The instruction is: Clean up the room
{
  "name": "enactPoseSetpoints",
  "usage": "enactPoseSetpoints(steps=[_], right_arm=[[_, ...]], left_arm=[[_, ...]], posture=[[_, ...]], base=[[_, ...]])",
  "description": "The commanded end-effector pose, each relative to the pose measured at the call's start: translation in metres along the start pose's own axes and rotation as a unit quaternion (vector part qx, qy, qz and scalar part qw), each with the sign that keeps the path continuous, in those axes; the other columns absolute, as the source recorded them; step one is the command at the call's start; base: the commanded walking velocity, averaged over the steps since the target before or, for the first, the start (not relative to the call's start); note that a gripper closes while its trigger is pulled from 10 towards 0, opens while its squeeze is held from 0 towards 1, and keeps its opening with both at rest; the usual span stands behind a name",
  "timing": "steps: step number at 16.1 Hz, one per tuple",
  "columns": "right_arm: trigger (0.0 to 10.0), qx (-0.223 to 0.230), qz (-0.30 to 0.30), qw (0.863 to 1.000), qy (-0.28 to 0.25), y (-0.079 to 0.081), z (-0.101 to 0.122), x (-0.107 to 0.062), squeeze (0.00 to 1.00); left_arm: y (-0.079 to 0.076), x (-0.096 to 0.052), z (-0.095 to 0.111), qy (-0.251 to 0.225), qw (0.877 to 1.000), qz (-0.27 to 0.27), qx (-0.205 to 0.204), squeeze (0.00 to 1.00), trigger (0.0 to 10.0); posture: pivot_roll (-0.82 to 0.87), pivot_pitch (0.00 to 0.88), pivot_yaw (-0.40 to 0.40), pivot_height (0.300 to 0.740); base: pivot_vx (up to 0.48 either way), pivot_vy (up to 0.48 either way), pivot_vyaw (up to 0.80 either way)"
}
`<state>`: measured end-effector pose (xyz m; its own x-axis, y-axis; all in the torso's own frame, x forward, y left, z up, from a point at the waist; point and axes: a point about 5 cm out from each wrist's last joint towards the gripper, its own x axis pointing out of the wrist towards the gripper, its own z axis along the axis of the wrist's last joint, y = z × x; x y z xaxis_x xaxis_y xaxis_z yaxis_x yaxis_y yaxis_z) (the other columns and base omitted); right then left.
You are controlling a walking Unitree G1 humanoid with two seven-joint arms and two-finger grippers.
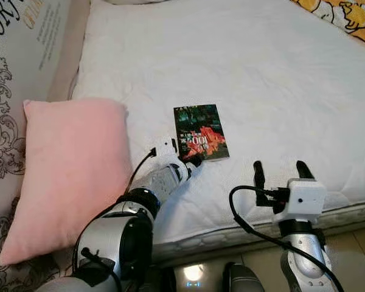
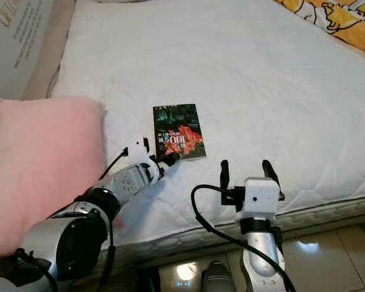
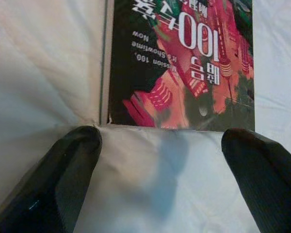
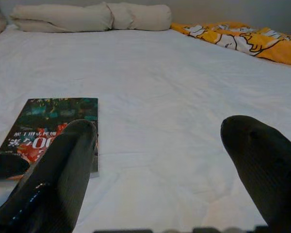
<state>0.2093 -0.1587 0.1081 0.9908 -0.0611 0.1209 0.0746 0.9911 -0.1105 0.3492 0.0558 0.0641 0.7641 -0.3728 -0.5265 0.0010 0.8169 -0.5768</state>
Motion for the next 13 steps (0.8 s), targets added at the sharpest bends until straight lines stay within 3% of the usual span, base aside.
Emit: enactPoseSetpoints(steps=[1, 5, 11, 13], right_arm=[[10.0, -0.005, 0.003, 1.000, -0.001, 0.000, 0.003, -0.003, 0.16], [10.0, -0.005, 0.007, 1.000, 0.001, 0.002, 0.003, -0.002, 0.16], [10.0, -0.009, 0.013, 1.000, -0.001, 0.002, 0.004, -0.002, 0.15], [10.0, -0.009, 0.015, 1.000, -0.001, 0.003, 0.004, -0.001, 0.15]], left_arm=[[0.002, 0.000, -0.009, 0.017, 1.000, 0.002, -0.012, 0.00, 10.0], [-0.010, 0.002, -0.016, 0.020, 0.998, -0.022, -0.060, 0.00, 10.0], [-0.023, 0.004, -0.026, -0.015, 0.998, -0.052, -0.038, 0.00, 10.0], [-0.027, 0.004, -0.032, -0.013, 0.996, -0.065, -0.063, 0.00, 10.0]], posture=[[-0.29, 0.194, 0.086, 0.740], [-0.29, 0.192, 0.083, 0.740], [-0.29, 0.178, 0.076, 0.740], [-0.29, 0.171, 0.075, 0.740]], base=[[0.000, 0.000, 0.00], [0.000, 0.000, 0.00], [0.000, 0.000, 0.00], [0.000, 0.000, 0.00]])
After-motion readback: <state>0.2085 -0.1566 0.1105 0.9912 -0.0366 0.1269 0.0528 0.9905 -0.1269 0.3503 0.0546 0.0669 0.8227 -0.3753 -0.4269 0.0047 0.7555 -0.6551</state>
